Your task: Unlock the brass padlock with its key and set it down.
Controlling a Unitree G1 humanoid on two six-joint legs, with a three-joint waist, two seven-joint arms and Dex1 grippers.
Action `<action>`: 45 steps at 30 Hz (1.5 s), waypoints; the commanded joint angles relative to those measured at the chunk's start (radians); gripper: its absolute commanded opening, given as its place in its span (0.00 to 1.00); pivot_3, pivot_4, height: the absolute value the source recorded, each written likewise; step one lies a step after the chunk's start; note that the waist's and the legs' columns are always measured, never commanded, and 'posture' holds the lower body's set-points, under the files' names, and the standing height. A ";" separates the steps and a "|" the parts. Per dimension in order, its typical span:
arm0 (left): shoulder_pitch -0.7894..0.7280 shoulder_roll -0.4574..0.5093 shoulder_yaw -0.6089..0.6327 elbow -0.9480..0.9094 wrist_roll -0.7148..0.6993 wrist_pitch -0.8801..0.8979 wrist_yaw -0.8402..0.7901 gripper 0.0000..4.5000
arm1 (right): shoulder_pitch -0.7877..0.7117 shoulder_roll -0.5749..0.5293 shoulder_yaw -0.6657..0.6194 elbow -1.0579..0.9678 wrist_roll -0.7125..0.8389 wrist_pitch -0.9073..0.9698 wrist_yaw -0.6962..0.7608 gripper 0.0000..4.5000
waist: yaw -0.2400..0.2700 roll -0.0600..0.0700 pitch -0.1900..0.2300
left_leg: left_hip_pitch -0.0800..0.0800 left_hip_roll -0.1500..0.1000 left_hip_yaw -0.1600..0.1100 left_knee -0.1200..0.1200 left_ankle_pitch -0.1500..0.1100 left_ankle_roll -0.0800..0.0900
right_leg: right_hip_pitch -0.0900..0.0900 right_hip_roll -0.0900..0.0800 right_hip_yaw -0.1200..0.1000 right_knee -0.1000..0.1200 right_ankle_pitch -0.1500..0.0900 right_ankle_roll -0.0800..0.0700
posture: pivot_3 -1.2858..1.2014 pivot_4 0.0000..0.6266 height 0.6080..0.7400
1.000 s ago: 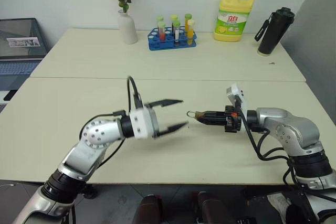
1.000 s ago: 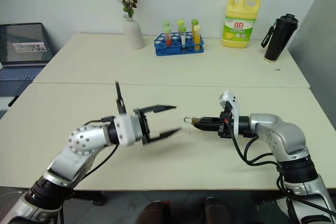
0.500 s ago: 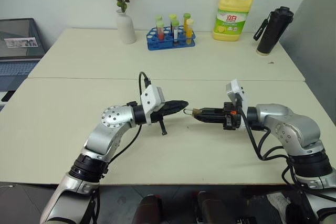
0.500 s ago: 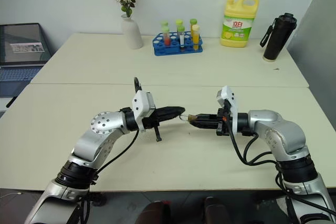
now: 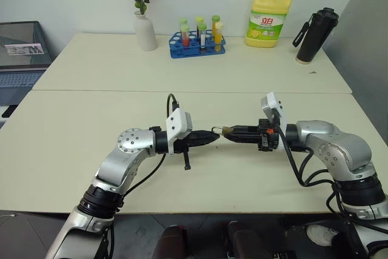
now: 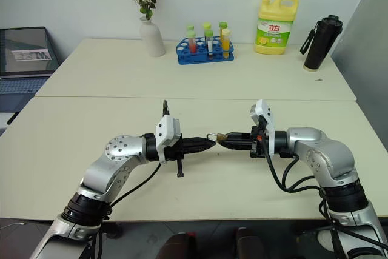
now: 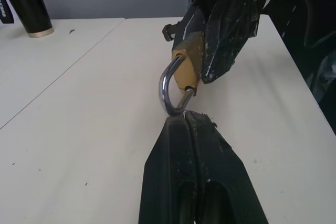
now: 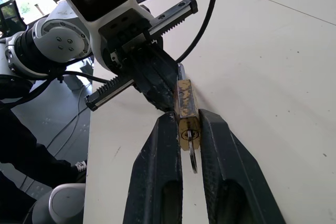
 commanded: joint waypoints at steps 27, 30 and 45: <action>-0.009 -0.039 0.092 -0.167 -0.092 0.145 0.056 0.00 | 0.007 0.000 -0.005 0.005 -0.017 -0.038 0.011 0.03 | 0.000 0.000 0.000 | 0.000 0.000 0.000 0.000 0.000 0.000 | 0.000 0.000 0.000 0.000 0.000 0.001 | 0.52 0.24 1.00; -0.011 -0.042 0.089 -0.161 -0.082 0.138 0.061 0.00 | 0.009 0.001 -0.006 0.001 -0.016 -0.039 0.012 0.03 | 0.000 0.000 0.000 | 0.000 0.000 0.000 0.000 0.000 0.000 | 0.000 0.000 0.000 0.000 0.000 0.001 | 0.52 0.24 1.00; -0.022 -0.062 0.087 -0.128 -0.061 0.120 0.069 0.00 | 0.006 0.004 -0.006 0.000 -0.011 -0.033 0.014 0.03 | 0.000 0.000 0.000 | 0.000 0.000 0.000 0.000 0.000 0.000 | 0.000 0.000 0.000 0.000 0.000 0.001 | 0.52 0.24 1.00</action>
